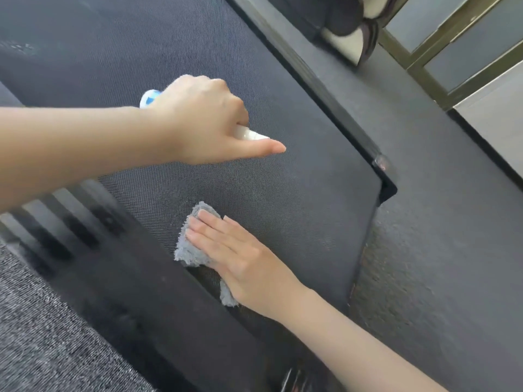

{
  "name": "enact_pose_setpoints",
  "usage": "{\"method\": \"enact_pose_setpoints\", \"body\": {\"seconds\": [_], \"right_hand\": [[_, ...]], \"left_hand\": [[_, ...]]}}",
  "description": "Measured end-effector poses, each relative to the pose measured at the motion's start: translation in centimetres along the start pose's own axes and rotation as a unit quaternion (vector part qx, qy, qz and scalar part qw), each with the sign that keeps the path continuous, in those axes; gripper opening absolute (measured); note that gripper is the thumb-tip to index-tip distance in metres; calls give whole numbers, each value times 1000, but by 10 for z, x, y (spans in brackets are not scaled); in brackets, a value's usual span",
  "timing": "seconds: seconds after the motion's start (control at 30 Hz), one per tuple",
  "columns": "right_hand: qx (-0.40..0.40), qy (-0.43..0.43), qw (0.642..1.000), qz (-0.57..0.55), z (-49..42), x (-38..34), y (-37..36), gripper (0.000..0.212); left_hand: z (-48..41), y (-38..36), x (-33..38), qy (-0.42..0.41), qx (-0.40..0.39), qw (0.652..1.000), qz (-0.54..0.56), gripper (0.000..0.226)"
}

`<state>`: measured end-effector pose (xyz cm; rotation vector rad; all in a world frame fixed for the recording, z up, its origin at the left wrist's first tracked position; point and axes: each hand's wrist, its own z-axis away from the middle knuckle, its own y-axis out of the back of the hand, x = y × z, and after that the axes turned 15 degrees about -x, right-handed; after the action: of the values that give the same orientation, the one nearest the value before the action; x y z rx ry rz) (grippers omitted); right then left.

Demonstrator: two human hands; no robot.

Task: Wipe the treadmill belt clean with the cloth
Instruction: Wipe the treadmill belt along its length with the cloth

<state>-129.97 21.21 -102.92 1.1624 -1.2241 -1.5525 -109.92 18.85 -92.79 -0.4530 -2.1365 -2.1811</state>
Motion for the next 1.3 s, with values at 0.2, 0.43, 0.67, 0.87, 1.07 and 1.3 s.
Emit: {"method": "enact_pose_setpoints", "body": {"seconds": [0.2,0.43,0.67,0.87,1.07,1.3], "right_hand": [[12,-30,999,27,7,25,0,42],[24,-121,992,-23,19,80,9,45],[62,-210,966,-140,31,141,29,43],[64,-216,968,-107,31,169,28,44],[80,-264,955,-108,37,220,35,41],[63,-416,902,-101,69,301,55,42]], "left_hand": [[3,-7,22,32,-7,999,-28,77],[0,-24,27,32,21,999,-36,82],[-10,-38,30,49,2,998,-27,77],[-21,-38,39,66,-8,997,-24,72],[-28,-35,45,88,-36,995,-40,74],[-39,-39,42,97,-70,991,-67,77]]}}
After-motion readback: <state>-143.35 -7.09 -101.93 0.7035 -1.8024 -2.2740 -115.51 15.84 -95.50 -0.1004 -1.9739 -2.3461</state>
